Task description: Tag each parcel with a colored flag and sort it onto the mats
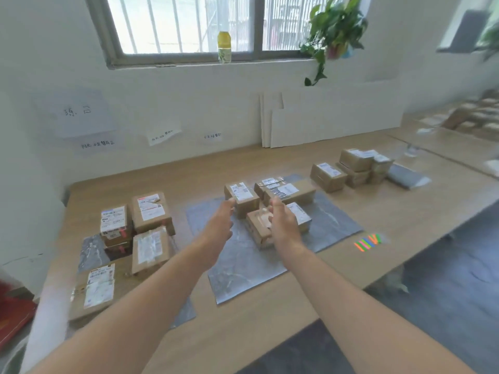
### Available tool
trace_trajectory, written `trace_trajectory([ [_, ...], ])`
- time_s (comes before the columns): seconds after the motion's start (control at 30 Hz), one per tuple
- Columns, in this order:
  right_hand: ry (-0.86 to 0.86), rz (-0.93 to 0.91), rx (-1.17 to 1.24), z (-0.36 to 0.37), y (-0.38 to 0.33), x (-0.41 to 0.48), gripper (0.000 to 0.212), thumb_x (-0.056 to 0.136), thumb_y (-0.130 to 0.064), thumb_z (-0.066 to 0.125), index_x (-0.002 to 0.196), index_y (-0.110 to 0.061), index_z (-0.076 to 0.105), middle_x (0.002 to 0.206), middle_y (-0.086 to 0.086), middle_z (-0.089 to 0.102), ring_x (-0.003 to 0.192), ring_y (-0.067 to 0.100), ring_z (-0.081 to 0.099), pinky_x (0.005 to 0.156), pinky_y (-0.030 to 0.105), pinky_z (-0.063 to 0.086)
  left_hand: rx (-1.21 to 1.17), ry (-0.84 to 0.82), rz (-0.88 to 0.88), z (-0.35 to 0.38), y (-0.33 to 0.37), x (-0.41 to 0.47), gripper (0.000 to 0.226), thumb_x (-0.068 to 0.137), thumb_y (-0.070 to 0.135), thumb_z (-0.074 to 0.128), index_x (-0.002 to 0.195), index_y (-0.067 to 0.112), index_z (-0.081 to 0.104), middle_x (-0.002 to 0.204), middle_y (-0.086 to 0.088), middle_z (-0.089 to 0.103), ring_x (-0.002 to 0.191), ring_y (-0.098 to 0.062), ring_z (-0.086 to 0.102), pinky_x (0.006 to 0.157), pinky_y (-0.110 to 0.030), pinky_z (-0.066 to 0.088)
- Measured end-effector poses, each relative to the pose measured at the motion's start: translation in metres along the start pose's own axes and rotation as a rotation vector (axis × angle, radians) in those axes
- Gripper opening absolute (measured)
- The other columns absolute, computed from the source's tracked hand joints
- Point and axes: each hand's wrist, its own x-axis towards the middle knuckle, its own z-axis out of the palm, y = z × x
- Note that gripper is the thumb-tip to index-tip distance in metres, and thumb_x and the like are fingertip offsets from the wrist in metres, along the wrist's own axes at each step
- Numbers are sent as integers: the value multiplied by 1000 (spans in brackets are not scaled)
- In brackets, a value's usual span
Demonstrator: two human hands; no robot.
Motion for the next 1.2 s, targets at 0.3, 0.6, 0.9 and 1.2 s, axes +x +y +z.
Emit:
trace_trajectory([
  [0.3,125,0,19,-186,-3,34,49,104,-52,37,131,-22,65,132,-7,62,128,19,55,114,43,40,21,-124,-12,185,15,2,46,99,50,47,136,25,57,135,7,54,125,-19,52,114,-42,38],
  [0.6,266,26,81,-313,15,74,41,109,-41,35,131,-19,63,115,-16,60,124,15,55,103,32,42,104,-301,-28,322,15,31,51,99,52,45,142,26,53,146,7,50,135,-22,47,118,-43,33],
  [0.9,316,109,48,-375,51,165,47,109,-42,33,141,-20,58,144,-6,55,134,14,50,91,25,45,105,-379,-71,412,0,120,51,103,45,41,147,22,46,152,2,45,142,-22,41,120,-45,30],
  [1.2,307,170,-31,-412,58,297,34,105,-48,37,115,-33,65,128,-10,60,128,17,55,113,42,42,74,-349,-169,479,-5,244,46,101,46,43,141,24,51,146,3,50,135,-20,47,117,-46,35],
])
